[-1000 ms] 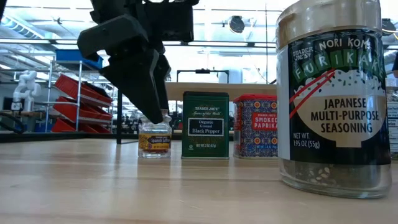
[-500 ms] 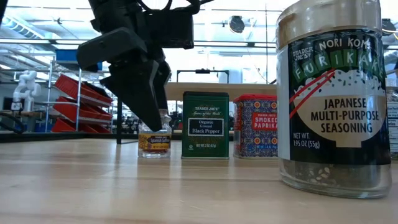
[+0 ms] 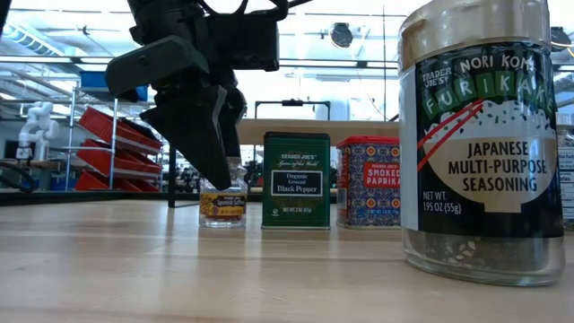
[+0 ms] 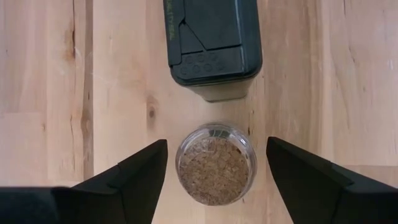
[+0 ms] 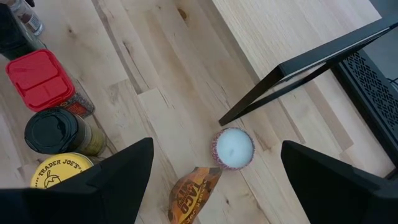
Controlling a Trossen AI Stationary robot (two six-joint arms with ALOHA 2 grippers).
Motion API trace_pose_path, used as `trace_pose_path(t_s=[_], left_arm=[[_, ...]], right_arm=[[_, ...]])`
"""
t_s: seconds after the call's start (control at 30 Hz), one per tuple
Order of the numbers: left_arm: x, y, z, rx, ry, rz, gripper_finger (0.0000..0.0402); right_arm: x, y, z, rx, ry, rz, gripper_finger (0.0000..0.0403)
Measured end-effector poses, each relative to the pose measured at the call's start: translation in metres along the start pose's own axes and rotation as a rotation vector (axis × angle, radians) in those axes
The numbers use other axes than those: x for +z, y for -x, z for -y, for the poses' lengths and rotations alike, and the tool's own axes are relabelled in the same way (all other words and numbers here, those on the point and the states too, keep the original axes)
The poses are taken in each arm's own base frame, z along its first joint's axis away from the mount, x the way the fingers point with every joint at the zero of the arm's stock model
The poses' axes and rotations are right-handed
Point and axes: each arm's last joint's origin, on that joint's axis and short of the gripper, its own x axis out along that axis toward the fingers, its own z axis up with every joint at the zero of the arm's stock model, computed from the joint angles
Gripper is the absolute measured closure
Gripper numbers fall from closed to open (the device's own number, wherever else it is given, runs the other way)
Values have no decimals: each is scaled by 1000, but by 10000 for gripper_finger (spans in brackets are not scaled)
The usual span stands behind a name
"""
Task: Shelf spices
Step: Put the transparent spice bottle on of the shelf
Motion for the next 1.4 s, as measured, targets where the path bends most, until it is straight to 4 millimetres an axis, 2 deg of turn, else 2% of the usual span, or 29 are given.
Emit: trace_pose_path(t_s=[0.17,0.5,0.93,1.2,1.4], left_arm=[[0,0,0,0,0,0,131],[0,0,0,-7,1,0,200],[0,2,0,-26,-2,-4,208],[-4,22,-6,-25,-13,-28,208],[4,47,-10,-35,-41,11,209]], right_arm=[[0,0,0,0,0,0,62],[0,0,0,0,0,0,62],[0,0,0,0,1,0,62],[0,0,0,-1,4,0,62],[0,0,0,0,4,1,62]])
